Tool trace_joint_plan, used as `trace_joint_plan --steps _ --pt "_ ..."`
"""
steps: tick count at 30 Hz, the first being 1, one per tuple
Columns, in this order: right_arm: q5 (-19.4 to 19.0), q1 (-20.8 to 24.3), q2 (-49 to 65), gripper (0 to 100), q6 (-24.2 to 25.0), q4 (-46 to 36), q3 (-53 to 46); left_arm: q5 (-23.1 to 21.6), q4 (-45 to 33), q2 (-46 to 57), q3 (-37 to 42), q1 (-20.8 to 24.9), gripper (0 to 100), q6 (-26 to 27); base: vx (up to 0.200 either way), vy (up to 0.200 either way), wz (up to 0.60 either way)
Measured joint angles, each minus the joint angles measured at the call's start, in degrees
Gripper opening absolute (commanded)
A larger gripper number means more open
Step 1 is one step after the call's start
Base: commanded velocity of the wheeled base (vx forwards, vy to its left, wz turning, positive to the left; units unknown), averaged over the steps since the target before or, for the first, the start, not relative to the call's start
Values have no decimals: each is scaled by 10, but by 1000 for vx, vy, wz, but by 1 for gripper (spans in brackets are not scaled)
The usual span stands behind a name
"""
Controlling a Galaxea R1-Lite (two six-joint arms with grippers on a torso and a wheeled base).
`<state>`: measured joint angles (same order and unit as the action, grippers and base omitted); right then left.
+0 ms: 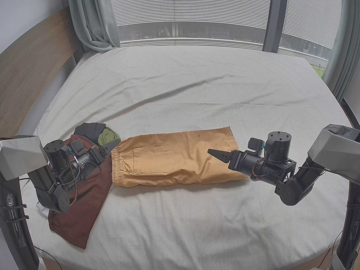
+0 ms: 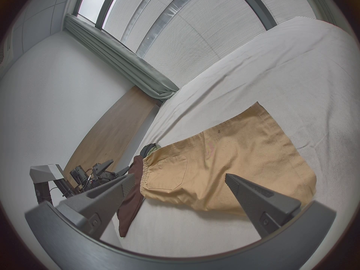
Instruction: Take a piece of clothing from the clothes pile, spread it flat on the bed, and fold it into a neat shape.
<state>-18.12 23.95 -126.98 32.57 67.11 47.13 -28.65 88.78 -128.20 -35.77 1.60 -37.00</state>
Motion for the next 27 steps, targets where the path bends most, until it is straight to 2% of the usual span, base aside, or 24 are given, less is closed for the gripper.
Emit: trace_joint_plan --steps 5,12,21,27 --pt "15 18 3 100 0 0 -7 -3 0 8 9 -3 100 69 0 0 0" --pt "18 30 -5 100 0 -4 -17 1 0 10 17 -5 100 129 0 0 0" --pt "24 36 -24 100 1 -1 -28 3 0 -2 15 -11 100 283 0 0 0" --pt "38 36 -50 100 6 0 -36 2 0 -15 14 -14 100 302 0 0 0"
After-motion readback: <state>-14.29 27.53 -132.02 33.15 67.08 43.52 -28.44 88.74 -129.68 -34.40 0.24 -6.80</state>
